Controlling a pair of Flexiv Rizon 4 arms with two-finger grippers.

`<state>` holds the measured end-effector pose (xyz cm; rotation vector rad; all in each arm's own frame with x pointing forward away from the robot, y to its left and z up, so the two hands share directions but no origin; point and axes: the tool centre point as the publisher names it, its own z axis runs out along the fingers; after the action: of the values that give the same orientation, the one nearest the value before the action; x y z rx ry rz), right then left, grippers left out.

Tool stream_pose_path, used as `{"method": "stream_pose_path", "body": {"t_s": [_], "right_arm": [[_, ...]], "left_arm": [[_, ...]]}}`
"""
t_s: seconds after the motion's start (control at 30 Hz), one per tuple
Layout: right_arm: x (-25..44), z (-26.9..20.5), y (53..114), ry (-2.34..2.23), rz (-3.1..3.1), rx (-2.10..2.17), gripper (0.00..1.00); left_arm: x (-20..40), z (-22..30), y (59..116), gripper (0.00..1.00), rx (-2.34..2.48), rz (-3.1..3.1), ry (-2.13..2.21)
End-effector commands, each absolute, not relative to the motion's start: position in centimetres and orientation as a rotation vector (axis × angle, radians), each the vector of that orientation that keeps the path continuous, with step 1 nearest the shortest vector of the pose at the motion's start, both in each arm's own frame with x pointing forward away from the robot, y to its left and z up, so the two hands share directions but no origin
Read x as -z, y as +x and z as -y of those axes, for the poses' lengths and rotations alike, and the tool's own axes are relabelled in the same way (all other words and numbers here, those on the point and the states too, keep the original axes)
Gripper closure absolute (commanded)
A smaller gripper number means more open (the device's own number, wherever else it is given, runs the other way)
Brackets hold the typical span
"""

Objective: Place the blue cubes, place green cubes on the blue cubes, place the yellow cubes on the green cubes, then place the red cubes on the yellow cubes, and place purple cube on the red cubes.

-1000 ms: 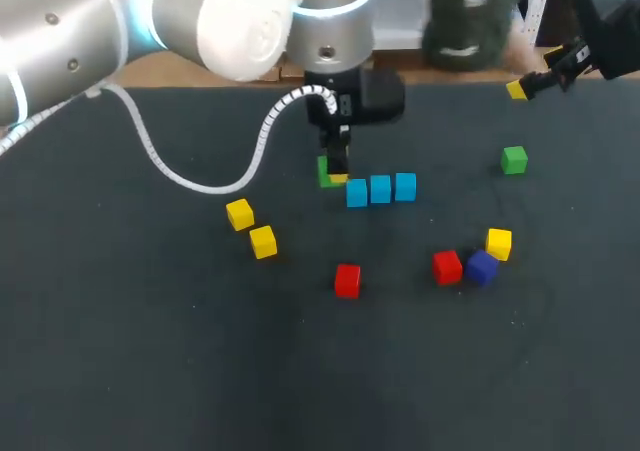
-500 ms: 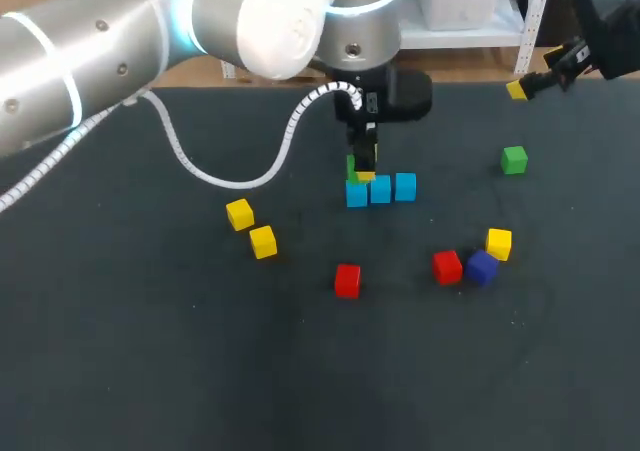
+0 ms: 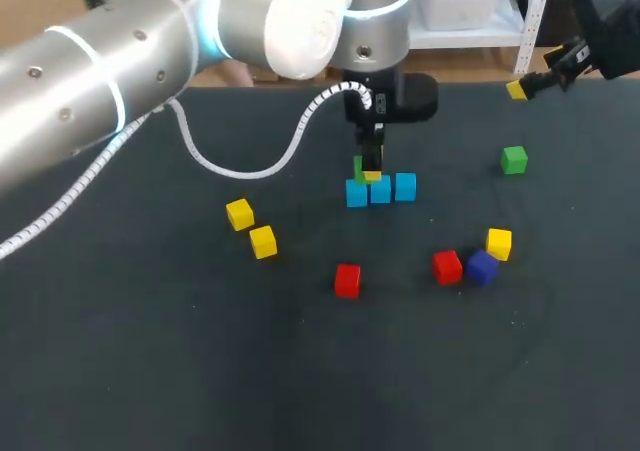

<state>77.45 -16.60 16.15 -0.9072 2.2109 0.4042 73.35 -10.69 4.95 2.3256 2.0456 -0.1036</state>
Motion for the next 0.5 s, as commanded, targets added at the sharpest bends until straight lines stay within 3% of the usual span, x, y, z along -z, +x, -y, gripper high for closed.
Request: {"method": "stream_pose_path", "body": {"t_s": [0.03,0.5], "right_arm": [[-16.1,16.6,77.4,-0.907,-2.208,-0.406,0.0],[-16.1,16.6,77.4,-0.907,-2.208,-0.406,0.0]], "left_arm": [[-4.5,11.1,74.2,1.0,0.138,-2.066,2.348],[-3.4,11.2,74.3,1.0,0.154,-2.096,2.333]]}}
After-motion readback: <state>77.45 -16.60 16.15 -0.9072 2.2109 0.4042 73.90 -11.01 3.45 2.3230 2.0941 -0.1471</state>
